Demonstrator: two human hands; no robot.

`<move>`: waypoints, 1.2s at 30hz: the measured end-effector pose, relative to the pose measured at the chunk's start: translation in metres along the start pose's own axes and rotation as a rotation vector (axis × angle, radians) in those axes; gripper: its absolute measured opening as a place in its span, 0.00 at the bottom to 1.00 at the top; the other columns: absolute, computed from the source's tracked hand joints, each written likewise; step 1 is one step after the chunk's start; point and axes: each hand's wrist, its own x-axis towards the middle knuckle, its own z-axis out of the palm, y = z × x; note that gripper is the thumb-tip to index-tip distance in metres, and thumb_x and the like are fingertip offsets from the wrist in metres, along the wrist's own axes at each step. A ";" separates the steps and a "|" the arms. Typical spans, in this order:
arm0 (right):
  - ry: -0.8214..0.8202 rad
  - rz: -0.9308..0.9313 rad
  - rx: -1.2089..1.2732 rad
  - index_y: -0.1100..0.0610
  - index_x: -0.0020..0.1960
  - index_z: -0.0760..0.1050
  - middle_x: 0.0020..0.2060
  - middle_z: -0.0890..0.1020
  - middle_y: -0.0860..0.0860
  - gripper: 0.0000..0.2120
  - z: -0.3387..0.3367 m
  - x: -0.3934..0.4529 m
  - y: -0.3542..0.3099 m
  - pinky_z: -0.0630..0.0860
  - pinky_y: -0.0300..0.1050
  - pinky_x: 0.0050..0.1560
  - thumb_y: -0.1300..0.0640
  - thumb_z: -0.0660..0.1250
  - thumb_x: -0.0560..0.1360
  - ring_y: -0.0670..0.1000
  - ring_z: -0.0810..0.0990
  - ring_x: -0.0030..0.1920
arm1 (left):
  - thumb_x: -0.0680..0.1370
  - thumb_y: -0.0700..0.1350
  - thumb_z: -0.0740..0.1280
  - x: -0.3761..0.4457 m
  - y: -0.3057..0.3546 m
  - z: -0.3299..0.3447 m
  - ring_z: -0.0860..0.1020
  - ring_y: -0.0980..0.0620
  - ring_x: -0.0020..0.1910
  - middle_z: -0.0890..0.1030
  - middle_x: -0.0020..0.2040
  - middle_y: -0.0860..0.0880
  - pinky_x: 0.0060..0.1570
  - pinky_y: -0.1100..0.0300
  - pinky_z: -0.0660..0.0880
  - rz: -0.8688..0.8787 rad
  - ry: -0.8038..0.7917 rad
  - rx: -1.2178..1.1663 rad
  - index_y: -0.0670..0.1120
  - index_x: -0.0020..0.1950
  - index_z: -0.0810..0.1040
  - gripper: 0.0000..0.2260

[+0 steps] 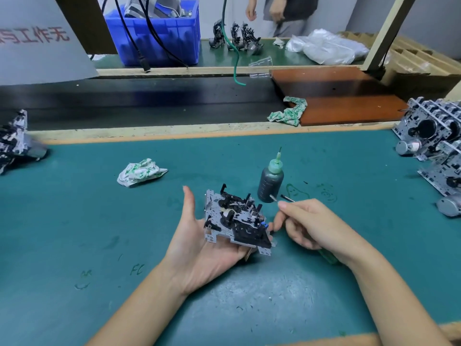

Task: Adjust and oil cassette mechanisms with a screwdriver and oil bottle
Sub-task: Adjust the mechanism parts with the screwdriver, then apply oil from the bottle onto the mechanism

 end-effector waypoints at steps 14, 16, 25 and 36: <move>0.635 -0.388 -0.262 0.49 0.56 0.68 0.50 0.73 0.42 0.19 0.012 0.023 0.015 0.75 0.45 0.48 0.51 0.73 0.70 0.44 0.74 0.47 | 0.79 0.61 0.53 0.003 0.005 -0.012 0.74 0.34 0.62 0.75 0.64 0.35 0.64 0.39 0.69 0.044 0.068 0.273 0.37 0.60 0.79 0.30; 0.580 -0.359 -0.212 0.51 0.63 0.68 0.57 0.74 0.46 0.24 0.017 0.031 0.012 0.74 0.45 0.55 0.53 0.73 0.70 0.46 0.74 0.54 | 0.79 0.60 0.54 0.003 0.006 -0.013 0.74 0.34 0.63 0.75 0.64 0.34 0.64 0.39 0.69 0.026 0.049 0.279 0.37 0.61 0.79 0.29; 0.512 -0.446 -0.018 0.50 0.63 0.68 0.52 0.78 0.40 0.14 0.020 0.031 0.009 0.71 0.38 0.55 0.56 0.65 0.78 0.40 0.77 0.52 | 0.78 0.59 0.55 0.004 0.011 -0.010 0.73 0.33 0.63 0.73 0.65 0.32 0.64 0.38 0.68 -0.009 0.000 0.296 0.36 0.63 0.77 0.29; 0.396 -0.399 0.929 0.56 0.44 0.77 0.31 0.78 0.46 0.09 0.005 0.011 -0.007 0.62 0.32 0.22 0.54 0.69 0.66 0.41 0.63 0.23 | 0.79 0.61 0.52 0.008 0.012 -0.015 0.71 0.34 0.65 0.72 0.66 0.33 0.65 0.40 0.69 -0.001 -0.007 0.326 0.37 0.64 0.76 0.31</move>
